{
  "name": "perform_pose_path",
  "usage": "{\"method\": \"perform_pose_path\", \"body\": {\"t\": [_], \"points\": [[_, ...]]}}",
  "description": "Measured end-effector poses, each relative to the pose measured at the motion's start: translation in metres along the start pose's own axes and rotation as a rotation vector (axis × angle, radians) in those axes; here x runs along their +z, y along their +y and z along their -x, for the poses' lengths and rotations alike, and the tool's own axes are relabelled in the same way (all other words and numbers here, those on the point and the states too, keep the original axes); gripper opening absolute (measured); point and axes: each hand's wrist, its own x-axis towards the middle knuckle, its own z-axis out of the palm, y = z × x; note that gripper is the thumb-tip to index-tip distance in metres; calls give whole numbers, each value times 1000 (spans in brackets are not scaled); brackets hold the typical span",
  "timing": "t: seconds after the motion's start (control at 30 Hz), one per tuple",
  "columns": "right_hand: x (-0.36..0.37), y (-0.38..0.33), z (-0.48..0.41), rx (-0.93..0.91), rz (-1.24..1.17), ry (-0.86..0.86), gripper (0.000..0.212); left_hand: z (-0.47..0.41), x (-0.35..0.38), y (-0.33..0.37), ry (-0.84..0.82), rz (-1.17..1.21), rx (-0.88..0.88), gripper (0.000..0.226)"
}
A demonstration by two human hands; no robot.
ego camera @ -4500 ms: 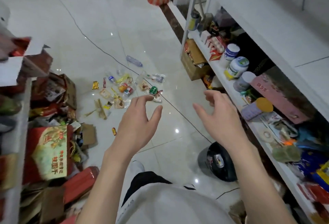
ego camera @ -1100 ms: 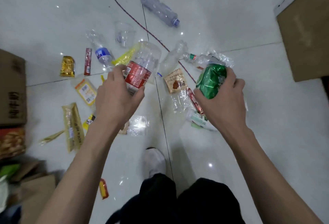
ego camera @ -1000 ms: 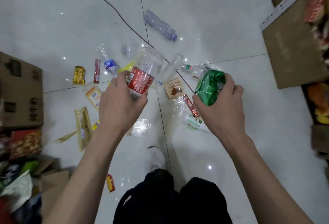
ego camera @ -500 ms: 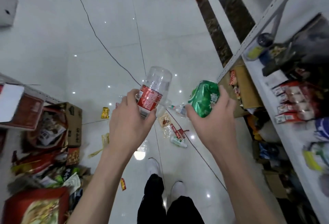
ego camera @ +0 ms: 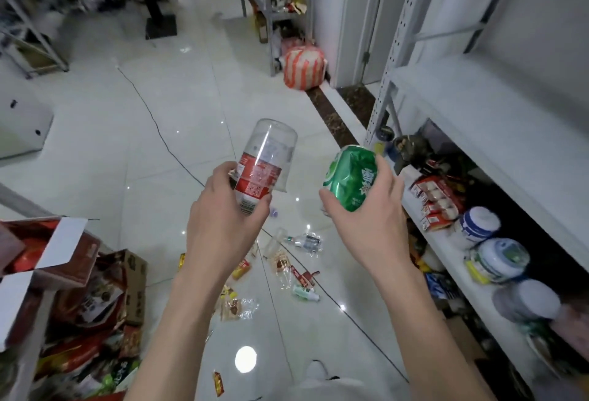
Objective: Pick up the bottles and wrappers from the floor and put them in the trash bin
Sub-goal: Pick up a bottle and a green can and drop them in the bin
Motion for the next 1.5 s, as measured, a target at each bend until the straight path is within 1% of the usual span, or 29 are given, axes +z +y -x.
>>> {"method": "perform_pose_path", "body": {"t": [0.17, 0.37, 0.57, 0.7, 0.8, 0.97, 1.1, 1.3, 1.5], "points": [[-11, 8, 65, 65, 27, 59, 99, 38, -14, -6, -76, 11, 68, 71], [-20, 22, 155, 215, 69, 156, 100, 95, -12, -24, -208, 40, 141, 71], [-43, 45, 254, 408, 108, 267, 98, 166, 12, -24, -431, 69, 246, 67], [-73, 62, 311, 498, 111, 383, 94, 213, 26, 2, -572, 113, 351, 69], [-98, 75, 344, 555, 122, 478, 93, 242, 38, 26, -633, 121, 460, 66], [-140, 104, 397, 643, 133, 607, 94, 297, 61, 68, -725, 144, 561, 61], [-180, 142, 449, 728, 158, 694, 94, 360, 89, 109, -810, 124, 667, 65], [-250, 213, 534, 883, 150, 763, 98, 478, 126, 168, -960, 129, 738, 66], [-287, 283, 587, 966, 138, 736, 100, 559, 165, 191, -1048, 92, 726, 61]]}}
